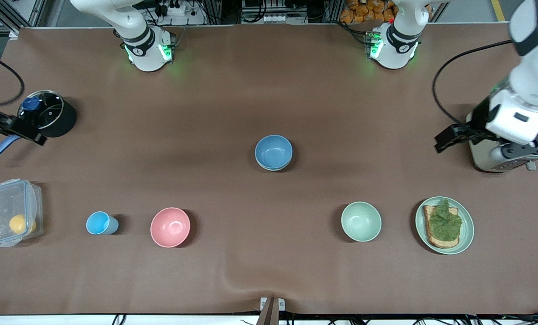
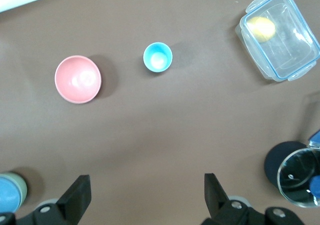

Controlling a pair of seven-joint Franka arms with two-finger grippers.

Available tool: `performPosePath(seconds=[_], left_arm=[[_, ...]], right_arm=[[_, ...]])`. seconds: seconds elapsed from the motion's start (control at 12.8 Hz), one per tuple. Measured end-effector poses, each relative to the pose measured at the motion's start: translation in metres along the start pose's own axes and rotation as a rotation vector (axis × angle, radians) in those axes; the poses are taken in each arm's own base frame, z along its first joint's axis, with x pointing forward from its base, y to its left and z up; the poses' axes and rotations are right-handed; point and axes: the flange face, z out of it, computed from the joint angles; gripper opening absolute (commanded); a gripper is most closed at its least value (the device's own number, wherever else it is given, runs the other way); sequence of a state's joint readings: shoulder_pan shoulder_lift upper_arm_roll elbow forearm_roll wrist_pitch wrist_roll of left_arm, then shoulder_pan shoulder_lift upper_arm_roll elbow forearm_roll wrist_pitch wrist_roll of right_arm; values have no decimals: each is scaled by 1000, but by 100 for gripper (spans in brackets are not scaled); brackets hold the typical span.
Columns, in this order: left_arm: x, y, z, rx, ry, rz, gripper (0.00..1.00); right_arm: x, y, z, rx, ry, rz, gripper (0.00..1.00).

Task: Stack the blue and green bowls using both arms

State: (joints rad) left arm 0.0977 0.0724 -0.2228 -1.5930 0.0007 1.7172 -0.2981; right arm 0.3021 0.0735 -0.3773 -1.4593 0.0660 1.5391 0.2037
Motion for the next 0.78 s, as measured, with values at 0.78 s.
performPosePath(seconds=[0.78], left_arm=[[-18, -44, -40, 25, -33, 140, 100]], right_arm=[[-1, -3, -8, -9, 10, -20, 100]])
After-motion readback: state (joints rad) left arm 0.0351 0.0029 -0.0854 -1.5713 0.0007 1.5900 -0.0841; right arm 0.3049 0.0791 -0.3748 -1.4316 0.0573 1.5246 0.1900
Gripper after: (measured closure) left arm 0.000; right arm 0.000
